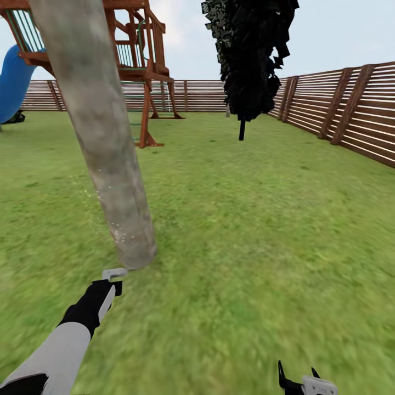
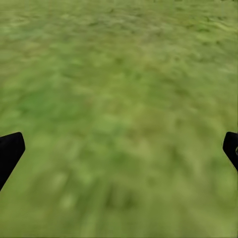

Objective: In the garden, pick up the pesticide atomizer on the floor and spray pesticide onto both trees until each tree trunk is fully covered.

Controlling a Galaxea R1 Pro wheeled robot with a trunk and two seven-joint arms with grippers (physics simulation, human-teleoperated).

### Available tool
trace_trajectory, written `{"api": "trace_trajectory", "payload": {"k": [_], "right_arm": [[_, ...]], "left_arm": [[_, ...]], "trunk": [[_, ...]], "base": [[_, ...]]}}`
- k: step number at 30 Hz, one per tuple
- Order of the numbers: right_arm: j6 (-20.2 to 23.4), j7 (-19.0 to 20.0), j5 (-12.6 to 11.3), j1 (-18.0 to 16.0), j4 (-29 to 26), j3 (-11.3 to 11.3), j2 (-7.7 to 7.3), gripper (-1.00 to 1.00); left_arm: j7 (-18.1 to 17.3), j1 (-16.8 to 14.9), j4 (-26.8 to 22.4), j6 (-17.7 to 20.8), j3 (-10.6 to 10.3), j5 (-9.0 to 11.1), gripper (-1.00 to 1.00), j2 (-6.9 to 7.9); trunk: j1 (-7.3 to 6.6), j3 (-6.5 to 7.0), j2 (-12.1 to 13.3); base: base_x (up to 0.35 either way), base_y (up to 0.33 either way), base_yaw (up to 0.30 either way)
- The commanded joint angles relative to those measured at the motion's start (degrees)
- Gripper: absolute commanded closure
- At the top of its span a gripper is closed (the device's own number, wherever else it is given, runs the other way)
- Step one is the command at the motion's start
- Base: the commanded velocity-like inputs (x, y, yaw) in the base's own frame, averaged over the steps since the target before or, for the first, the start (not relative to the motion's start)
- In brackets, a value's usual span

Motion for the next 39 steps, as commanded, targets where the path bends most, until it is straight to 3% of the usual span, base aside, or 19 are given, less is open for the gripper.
{"api": "trace_trajectory", "payload": {"k": [1,7,11,15,16,18,20,22,23,25,26,27,29,30,32,34,35,37,39], "right_arm": [[0.0,0.0,0.0,0.0,-0.03,0.0,0.0,-1.0],[0.0,0.0,-0.04,0.0,-0.06,0.0,0.0,-1.0],[0.0,0.0,-0.07,0.0,-0.06,0.0,0.0,-1.0],[0.0,0.0,-0.08,0.0,-0.06,0.0,0.0,-1.0],[0.0,0.0,-0.08,0.0,-0.06,0.0,-0.01,-1.0],[0.0,0.0,-0.08,0.0,-0.04,0.0,0.0,-1.0],[0.0,0.0,-0.08,0.0,-0.04,0.0,-0.02,-1.0],[0.0,0.0,-0.08,0.0,-0.06,0.0,-0.06,-1.0],[0.0,0.0,-0.08,0.0,-0.06,0.0,-0.06,-1.0],[0.0,0.0,-0.08,0.0,-0.01,0.0,-0.01,-1.0],[0.0,0.0,-0.08,0.0,-0.03,0.0,-0.02,-1.0],[0.0,0.0,-0.08,0.0,-0.03,0.0,-0.04,-1.0],[0.0,0.0,-0.08,0.0,-0.06,0.0,-0.08,-1.0],[0.0,0.0,-0.08,0.0,-0.06,0.0,-0.08,-1.0],[0.0,0.0,-0.08,0.0,-0.06,0.0,-0.09,-1.0],[0.0,0.0,-0.08,0.0,-0.05,0.0,-0.09,-1.0],[0.0,0.0,-0.08,0.0,-0.03,0.0,-0.06,-1.0],[0.0,0.0,-0.08,0.0,-0.05,0.0,-0.07,-1.0],[0.0,0.0,-0.08,0.0,-0.05,0.0,-0.07,-1.0]], "left_arm": [[-0.01,0.0,0.01,0.0,0.0,-0.04,1.0,0.0],[-0.03,0.38,0.82,-0.12,0.01,-0.21,1.0,0.27],[-0.06,0.85,1.12,-5.63,-0.31,-0.3,1.0,-0.04],[-0.75,-0.08,0.23,-6.21,-0.57,-0.14,1.0,-0.49],[-0.87,-1.16,0.11,-5.56,-0.65,-0.15,1.0,-0.99],[-1.1,-5.31,-0.23,0.34,-0.81,-0.34,1.0,-2.6],[-1.16,-6.93,-1.9,2.29,-0.99,-0.38,1.0,-4.88],[-1.2,-7.4,-3.8,4.0,-2.17,-0.37,1.0,-5.54],[-1.29,-7.93,-5.03,7.96,-2.66,-0.43,1.0,-4.64],[-2.56,-8.63,-5.96,10.6,-2.86,-0.18,1.0,-0.62],[-6.51,-8.83,-6.18,11.18,-3.18,-0.28,1.0,0.07],[-9.73,-8.96,-7.22,12.1,-4.71,-0.32,1.0,-0.19],[-11.18,-9.02,-10.99,16.61,-8.71,-0.44,1.0,-3.0],[-11.28,-8.99,-13.26,19.27,-9.29,-0.51,1.0,-3.4],[-11.31,-9.04,-15.51,21.51,-9.33,-0.67,1.0,-2.66],[-11.41,-9.05,-16.1,22.2,-9.07,-0.33,1.0,3.16],[-11.42,-9.05,-16.14,22.22,-8.87,-0.27,1.0,4.45],[-11.35,-9.0,-16.27,22.28,-8.63,-0.25,1.0,4.88],[-11.14,-9.09,-18.46,23.79,-8.86,-0.54,1.0,2.65]], "trunk": [[0.0,0.0,0.0],[0.0,0.0,0.0],[0.0,0.0,0.0],[0.0,0.0,0.0],[0.0,0.0,0.0],[0.0,0.0,0.0],[0.0,0.0,0.0],[0.0,0.0,0.0],[0.0,0.0,0.0],[0.0,0.0,0.0],[0.0,0.0,0.0],[0.0,0.0,0.0],[0.0,0.0,0.0],[0.0,0.0,0.0],[0.0,0.0,0.0],[0.0,0.0,0.0],[0.0,0.0,0.0],[0.0,0.0,0.0],[0.0,0.0,0.0]], "base": [[0.138,-0.274,0.276],[0.129,-0.226,0.255],[0.019,-0.023,0.04],[0.001,-0.001,0.002],[0.0,0.0,0.0],[0.0,0.0,0.0],[0.0,0.0,0.0],[0.0,0.0,0.0],[0.0,0.0,0.0],[0.0,0.0,0.0],[0.0,0.0,0.0],[0.0,0.0,0.0],[0.0,0.0,0.0],[0.0,0.0,0.0],[0.0,0.0,0.0],[0.0,0.0,0.0],[0.0,0.0,0.0],[0.0,0.0,0.0],[0.0,0.0,0.0]]}}
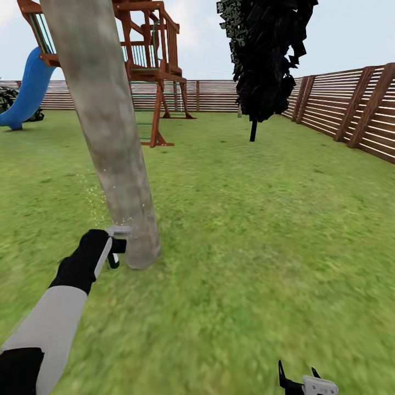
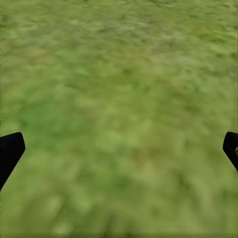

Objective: In the garden, pick up the pesticide atomizer on the floor and spray pesticide onto both trees until each tree trunk is fully covered.

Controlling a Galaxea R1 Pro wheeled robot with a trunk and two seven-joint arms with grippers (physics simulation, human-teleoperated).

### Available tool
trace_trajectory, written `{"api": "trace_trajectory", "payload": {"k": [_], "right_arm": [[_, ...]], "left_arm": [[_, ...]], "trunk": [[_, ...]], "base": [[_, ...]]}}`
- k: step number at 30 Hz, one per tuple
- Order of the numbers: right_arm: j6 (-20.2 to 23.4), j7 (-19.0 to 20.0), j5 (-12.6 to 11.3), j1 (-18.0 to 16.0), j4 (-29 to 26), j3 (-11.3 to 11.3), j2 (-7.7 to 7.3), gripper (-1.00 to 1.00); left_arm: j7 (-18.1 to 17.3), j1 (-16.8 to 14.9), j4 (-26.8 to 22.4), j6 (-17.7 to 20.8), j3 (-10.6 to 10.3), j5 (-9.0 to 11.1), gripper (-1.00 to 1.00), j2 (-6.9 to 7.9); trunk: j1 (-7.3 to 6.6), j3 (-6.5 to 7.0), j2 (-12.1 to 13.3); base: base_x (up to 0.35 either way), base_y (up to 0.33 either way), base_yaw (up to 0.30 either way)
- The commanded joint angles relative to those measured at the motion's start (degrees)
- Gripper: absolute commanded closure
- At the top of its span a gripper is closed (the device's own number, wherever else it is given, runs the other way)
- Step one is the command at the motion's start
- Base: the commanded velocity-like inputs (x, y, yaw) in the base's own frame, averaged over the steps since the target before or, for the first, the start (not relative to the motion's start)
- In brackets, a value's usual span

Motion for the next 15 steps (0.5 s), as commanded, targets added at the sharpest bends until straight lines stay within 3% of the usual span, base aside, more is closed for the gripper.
{"api": "trace_trajectory", "payload": {"k": [1,2,4,7,9,11,12,14,15], "right_arm": [[0.0,0.0,0.01,0.0,-0.01,0.01,-0.01,-1.0],[0.0,0.0,0.01,0.0,-0.01,0.01,-0.01,-1.0],[0.0,0.0,0.01,0.0,-0.01,0.01,-0.02,-1.0],[0.0,0.0,0.01,0.0,0.0,0.01,-0.02,-1.0],[0.0,0.0,0.01,0.0,0.0,0.01,0.0,-1.0],[0.0,0.0,0.01,0.0,-0.01,0.01,-0.01,-1.0],[0.0,0.0,0.01,0.0,-0.01,0.01,-0.01,-1.0],[0.0,0.0,0.01,0.0,-0.01,0.01,-0.02,-1.0],[0.0,0.0,0.01,0.0,-0.01,0.01,-0.02,-1.0]], "left_arm": [[0.02,-0.08,-1.3,1.43,-0.04,-0.68,1.0,-1.13],[0.03,-0.32,-2.81,2.71,-0.05,-0.78,1.0,-1.93],[0.04,-0.83,-4.9,3.99,0.2,-0.9,1.0,-1.75],[-0.17,-1.35,-5.16,4.35,0.56,-0.51,1.0,3.13],[-0.28,-1.14,-5.47,4.4,0.19,-0.32,1.0,3.92],[-0.3,-1.33,-5.91,4.48,0.04,-0.31,1.0,1.96],[-0.31,-1.42,-6.05,4.49,-0.03,-0.36,1.0,0.27],[-0.31,-1.26,-6.11,4.5,-0.08,-0.49,1.0,-0.73],[-0.28,-1.04,-6.08,4.5,-0.09,-0.55,1.0,-0.51]], "trunk": [[0.0,0.0,0.0],[0.0,0.0,0.0],[0.0,0.0,0.0],[0.0,0.0,0.0],[0.0,0.0,0.0],[0.0,0.0,0.0],[0.0,0.0,0.0],[0.0,0.0,0.0],[0.0,0.0,0.0]], "base": [[0.0,0.0,0.0],[0.0,0.0,0.0],[0.0,0.0,0.0],[0.0,0.0,0.0],[0.0,0.0,0.0],[0.0,0.0,0.0],[0.0,0.0,0.0],[0.0,0.0,0.0],[0.102,0.0,0.0]]}}
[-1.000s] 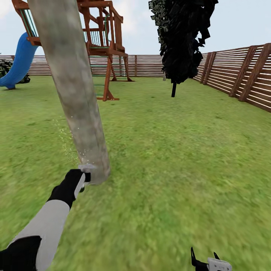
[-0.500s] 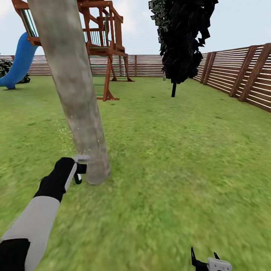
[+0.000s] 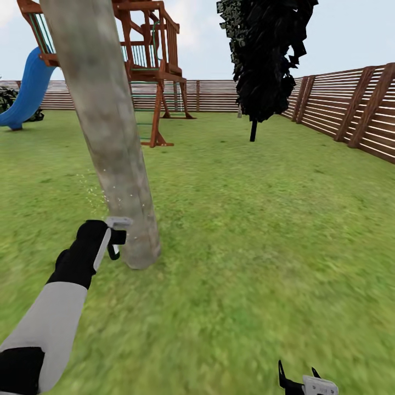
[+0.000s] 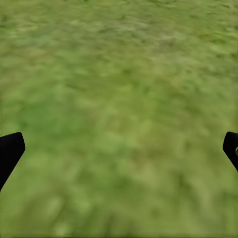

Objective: In the garden, pick up the pesticide atomizer on the floor and spray pesticide onto both trees until each tree trunk is fully covered.

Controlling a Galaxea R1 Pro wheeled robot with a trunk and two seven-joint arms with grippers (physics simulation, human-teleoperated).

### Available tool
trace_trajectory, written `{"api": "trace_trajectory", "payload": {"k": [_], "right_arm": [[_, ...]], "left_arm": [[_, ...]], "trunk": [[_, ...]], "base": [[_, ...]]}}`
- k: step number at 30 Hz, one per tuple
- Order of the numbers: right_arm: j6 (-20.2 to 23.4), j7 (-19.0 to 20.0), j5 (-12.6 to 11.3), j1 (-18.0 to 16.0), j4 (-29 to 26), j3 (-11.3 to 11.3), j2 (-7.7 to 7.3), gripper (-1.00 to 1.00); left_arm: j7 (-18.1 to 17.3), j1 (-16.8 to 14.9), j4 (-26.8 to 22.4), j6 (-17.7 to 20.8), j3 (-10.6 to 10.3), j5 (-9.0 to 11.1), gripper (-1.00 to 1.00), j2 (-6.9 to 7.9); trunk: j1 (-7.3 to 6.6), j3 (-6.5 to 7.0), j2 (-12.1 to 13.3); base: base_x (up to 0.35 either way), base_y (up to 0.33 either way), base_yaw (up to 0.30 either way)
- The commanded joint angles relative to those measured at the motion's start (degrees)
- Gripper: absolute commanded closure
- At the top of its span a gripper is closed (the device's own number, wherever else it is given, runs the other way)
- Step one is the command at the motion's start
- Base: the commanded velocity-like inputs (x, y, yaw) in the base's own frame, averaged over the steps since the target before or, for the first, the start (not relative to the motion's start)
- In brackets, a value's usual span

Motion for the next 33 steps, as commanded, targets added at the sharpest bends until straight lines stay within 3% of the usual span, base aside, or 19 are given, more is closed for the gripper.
{"api": "trace_trajectory", "payload": {"k": [1,3,6,8,10,13,15,17,18,19,20,24,25,26,29,31,33], "right_arm": [[0.0,0.0,0.0,0.0,0.0,0.0,0.0,-1.0],[0.0,0.0,0.0,0.0,0.01,0.0,0.0,-1.0],[0.0,0.0,0.0,0.0,0.0,0.0,0.0,-1.0],[0.0,0.0,0.0,0.0,0.0,0.0,0.0,-1.0],[0.0,0.0,0.0,0.0,0.0,0.0,0.0,-1.0],[0.0,0.0,0.0,0.0,0.02,0.0,0.0,-1.0],[0.0,0.0,0.0,0.0,0.0,0.0,0.0,-1.0],[0.0,0.0,0.0,0.0,0.02,0.0,0.0,-1.0],[0.0,0.0,0.0,0.0,0.04,0.0,0.0,-1.0],[0.0,0.0,0.0,0.0,0.05,0.0,0.0,-1.0],[0.0,0.0,0.0,0.0,0.01,0.0,0.02,-1.0],[0.0,0.0,0.0,0.0,0.03,0.0,0.01,-1.0],[0.0,0.0,0.0,0.0,0.03,0.0,0.02,-1.0],[0.0,0.0,0.0,0.0,0.04,0.0,0.0,-1.0],[0.0,0.0,0.0,0.0,0.02,0.0,0.02,-1.0],[0.0,0.0,0.0,0.0,0.04,0.0,0.02,-1.0],[0.0,0.0,0.0,0.0,0.03,0.0,0.0,-1.0]], "left_arm": [[0.02,0.17,0.06,-0.06,-0.03,-0.11,1.0,0.27],[0.09,0.3,0.12,-0.12,0.22,-0.23,1.0,0.81],[0.13,0.43,0.14,-0.12,0.53,-0.31,1.0,3.29],[0.12,0.45,0.14,-0.18,0.16,-0.29,1.0,4.1],[0.17,0.45,0.11,-0.2,-0.04,-0.03,1.0,3.43],[0.28,0.38,0.12,-0.12,-2.92,-0.24,1.0,-0.07],[0.32,0.3,0.64,-0.14,-3.36,-0.25,1.0,-0.32],[0.43,0.41,1.33,-0.33,-2.89,-0.27,1.0,1.26],[0.42,0.47,1.86,-0.45,-2.41,-0.24,1.0,3.32],[0.4,0.53,2.3,-0.51,-1.3,-0.2,1.0,6.3],[0.32,0.54,2.02,-0.4,-0.68,-0.2,1.0,6.96],[0.31,-0.89,1.23,-0.01,-1.14,-0.23,1.0,-0.38],[0.31,-1.29,0.41,0.04,-1.06,-0.31,1.0,-0.32],[0.37,-1.46,-1.31,0.1,-0.66,-0.58,1.0,1.89],[0.31,-1.48,-2.16,0.21,0.37,-0.71,1.0,6.02],[0.31,-1.48,-3.81,0.25,0.57,-0.59,1.0,5.61],[0.31,-1.54,-6.0,0.41,0.49,-0.65,1.0,3.31]], "trunk": [[0.0,0.0,0.0],[0.0,0.0,0.0],[0.0,0.0,0.0],[0.0,0.0,0.0],[0.0,0.0,0.0],[0.0,0.0,0.0],[0.0,0.0,0.0],[0.0,0.0,0.0],[0.0,0.0,0.0],[0.0,0.0,0.0],[0.0,0.0,0.0],[0.0,0.0,0.0],[0.0,0.0,0.0],[0.0,0.0,0.0],[0.0,0.0,0.0],[0.0,0.0,0.0],[0.0,0.0,0.0]], "base": [[0.241,0.042,0.0],[0.3,0.072,0.0],[0.301,0.082,0.0],[0.094,0.024,0.0],[0.015,0.004,0.0],[0.002,0.0,0.0],[0.0,0.0,0.0],[0.0,0.0,0.0],[0.0,0.0,0.0],[0.0,0.0,0.0],[0.0,0.0,0.0],[0.0,0.0,0.0],[0.0,0.0,0.0],[0.0,0.0,0.0],[0.0,0.0,0.0],[0.0,0.0,0.0],[0.0,0.0,0.0]]}}
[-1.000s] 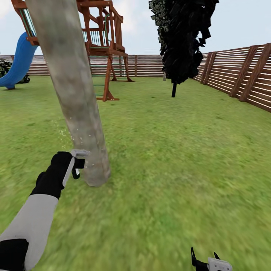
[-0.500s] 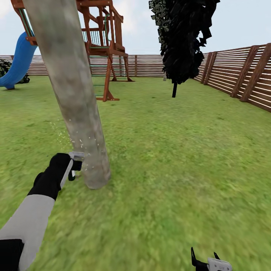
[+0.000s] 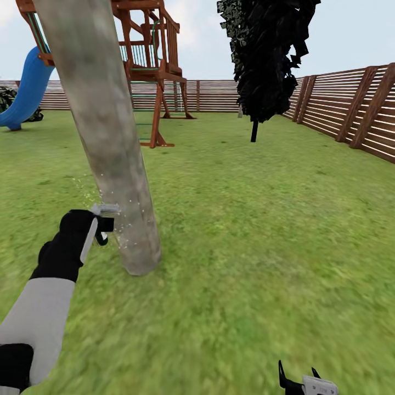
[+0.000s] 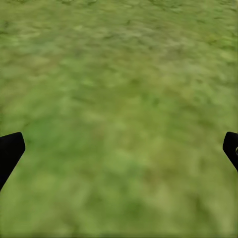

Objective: In the garden, pick up the pesticide atomizer on the floor and spray pesticide onto both trees until each tree trunk is fully covered.

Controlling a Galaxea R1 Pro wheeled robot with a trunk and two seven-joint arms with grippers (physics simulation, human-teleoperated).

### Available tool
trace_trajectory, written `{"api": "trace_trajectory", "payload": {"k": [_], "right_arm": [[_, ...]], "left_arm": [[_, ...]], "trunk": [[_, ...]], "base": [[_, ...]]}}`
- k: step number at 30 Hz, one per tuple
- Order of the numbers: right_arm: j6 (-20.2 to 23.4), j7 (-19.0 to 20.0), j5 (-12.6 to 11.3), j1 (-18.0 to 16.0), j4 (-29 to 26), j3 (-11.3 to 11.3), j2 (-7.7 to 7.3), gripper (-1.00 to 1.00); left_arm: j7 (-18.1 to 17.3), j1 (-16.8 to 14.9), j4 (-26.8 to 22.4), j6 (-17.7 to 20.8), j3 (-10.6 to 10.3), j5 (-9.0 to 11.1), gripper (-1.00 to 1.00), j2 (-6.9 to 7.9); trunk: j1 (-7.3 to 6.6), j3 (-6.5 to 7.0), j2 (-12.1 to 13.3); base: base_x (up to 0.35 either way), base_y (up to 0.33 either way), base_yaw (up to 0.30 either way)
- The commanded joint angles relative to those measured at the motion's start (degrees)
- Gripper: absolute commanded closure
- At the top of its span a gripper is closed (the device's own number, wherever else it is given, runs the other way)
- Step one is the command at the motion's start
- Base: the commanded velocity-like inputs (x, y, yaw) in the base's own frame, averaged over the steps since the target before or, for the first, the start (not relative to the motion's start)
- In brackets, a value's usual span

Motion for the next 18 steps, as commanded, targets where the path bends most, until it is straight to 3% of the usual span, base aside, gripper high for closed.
{"api": "trace_trajectory", "payload": {"k": [1,2,4,9,10,11,14,15,17,18], "right_arm": [[0.0,0.0,0.0,0.0,0.02,0.0,0.0,-1.0],[0.0,0.0,0.0,0.0,0.03,0.0,0.0,-1.0],[0.0,0.0,0.0,0.0,0.01,0.0,0.0,-1.0],[0.0,0.0,0.0,0.0,-0.02,0.0,0.0,-1.0],[0.0,0.0,0.0,0.0,0.01,0.0,0.02,-1.0],[0.0,0.0,0.0,0.0,-0.01,0.0,0.0,-1.0],[0.0,0.0,0.01,0.0,0.01,0.0,0.03,-1.0],[0.0,0.0,0.04,0.0,0.02,0.0,0.03,-1.0],[0.01,0.0,0.08,0.0,0.03,0.0,0.07,-1.0],[0.01,0.0,0.09,0.0,0.04,0.0,0.08,-1.0]], "left_arm": [[-0.01,-0.02,-1.27,0.16,-0.03,-0.71,1.0,-2.16],[-0.01,-0.03,-2.45,0.2,-0.04,-0.74,1.0,-3.47],[-0.01,-0.03,-3.34,0.22,-0.04,-0.75,1.0,-4.3],[-0.07,0.4,-4.77,0.37,0.04,-0.5,1.0,-3.86],[-0.08,0.56,-5.2,0.38,-0.69,-0.48,1.0,-4.63],[-0.09,0.84,-5.86,0.35,-4.15,-0.55,1.0,-6.36],[-0.1,1.15,-6.72,0.38,-5.56,-0.61,1.0,-6.55],[-0.1,1.7,-7.55,0.35,-5.63,-0.69,1.0,-6.41],[0.07,7.8,-8.14,-0.09,-5.69,-0.76,1.0,-6.15],[0.16,8.89,-8.09,-0.25,-5.62,-0.76,1.0,-6.13]], "trunk": [[0.0,0.0,0.0],[0.0,0.0,0.0],[0.0,0.0,0.0],[0.0,0.0,0.0],[0.0,0.0,0.0],[0.0,0.0,0.0],[0.0,0.0,0.0],[0.0,0.0,0.0],[0.0,0.0,0.0],[0.0,0.0,0.0]], "base": [[0.0,0.0,0.0],[0.0,0.0,0.0],[0.0,0.0,0.0],[0.0,0.0,0.0],[0.0,0.0,0.0],[0.0,0.0,0.0],[0.0,0.0,0.0],[0.0,0.0,0.0],[0.0,0.0,0.0],[0.0,0.0,0.0]]}}
